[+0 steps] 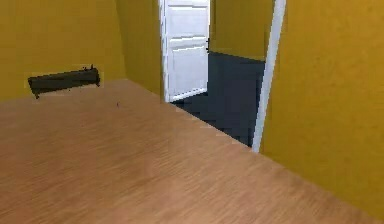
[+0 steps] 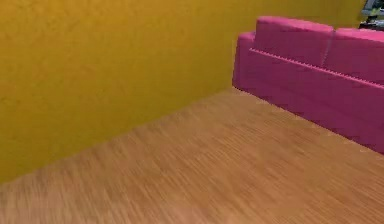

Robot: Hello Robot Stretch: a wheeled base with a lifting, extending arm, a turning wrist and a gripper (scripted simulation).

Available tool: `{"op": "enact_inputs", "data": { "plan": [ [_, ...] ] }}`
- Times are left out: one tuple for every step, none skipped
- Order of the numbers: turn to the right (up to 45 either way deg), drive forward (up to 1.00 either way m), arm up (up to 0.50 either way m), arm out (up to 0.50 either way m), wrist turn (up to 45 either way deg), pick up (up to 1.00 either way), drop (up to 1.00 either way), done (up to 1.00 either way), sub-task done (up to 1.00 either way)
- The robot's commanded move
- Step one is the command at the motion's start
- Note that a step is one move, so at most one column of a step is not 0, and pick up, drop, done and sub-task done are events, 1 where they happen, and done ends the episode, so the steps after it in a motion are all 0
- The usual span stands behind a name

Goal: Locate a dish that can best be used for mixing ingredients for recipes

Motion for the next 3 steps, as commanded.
{"op": "enact_inputs", "data": {
  "plan": [
    [0.0, 1.00, 0.00, 0.00, 0.0, 0.00, 0.00, 0.00, 0.00],
    [0.0, 0.80, 0.00, 0.00, 0.0, 0.00, 0.00, 0.00, 0.00],
    [9.0, 0.00, 0.00, 0.00, 0.0, 0.00, 0.00, 0.00, 0.00]
  ]
}}
